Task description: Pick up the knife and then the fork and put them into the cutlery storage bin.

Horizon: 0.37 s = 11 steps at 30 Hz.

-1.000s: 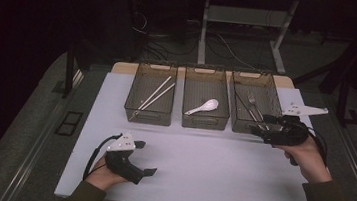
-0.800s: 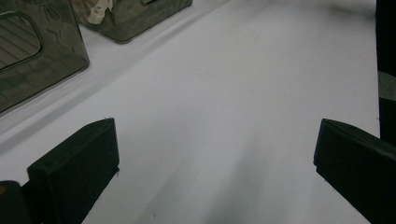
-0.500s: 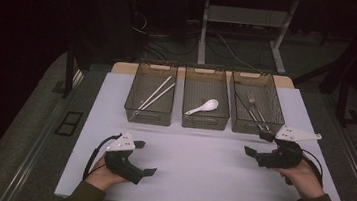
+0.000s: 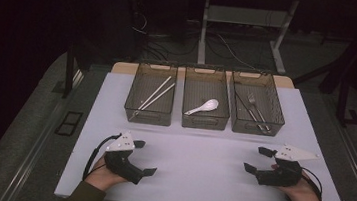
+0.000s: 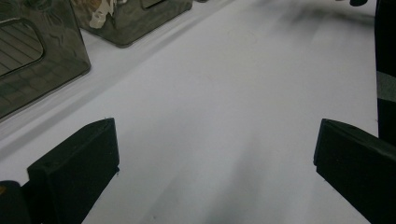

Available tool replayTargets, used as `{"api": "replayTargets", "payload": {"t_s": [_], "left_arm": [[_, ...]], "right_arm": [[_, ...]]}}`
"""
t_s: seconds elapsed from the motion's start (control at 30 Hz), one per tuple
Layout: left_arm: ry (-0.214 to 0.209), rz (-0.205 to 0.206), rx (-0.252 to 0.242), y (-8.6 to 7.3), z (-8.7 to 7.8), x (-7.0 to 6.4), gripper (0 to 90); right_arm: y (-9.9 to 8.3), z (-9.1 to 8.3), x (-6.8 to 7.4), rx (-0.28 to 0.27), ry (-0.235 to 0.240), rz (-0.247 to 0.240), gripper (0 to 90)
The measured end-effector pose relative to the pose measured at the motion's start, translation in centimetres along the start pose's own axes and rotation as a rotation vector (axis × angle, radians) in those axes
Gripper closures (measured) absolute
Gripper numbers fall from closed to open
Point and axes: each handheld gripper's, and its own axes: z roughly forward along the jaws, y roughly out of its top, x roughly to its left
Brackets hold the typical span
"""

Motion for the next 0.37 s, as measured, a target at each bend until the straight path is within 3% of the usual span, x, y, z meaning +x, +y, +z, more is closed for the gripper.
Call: {"api": "replayTargets", "payload": {"t_s": [0.17, 0.37], "left_arm": [[-0.001, 0.005, 0.004, 0.0, 0.0, 0.0, 0.0], [0.002, 0.004, 0.002, 0.0, 0.1, 0.0, 0.0]], "right_arm": [[-0.9, -0.5, 0.3, -0.026, 0.000, 0.030, 18.1], [-1.4, -0.5, 0.3, -0.017, 0.005, 0.044, 18.0]]}}
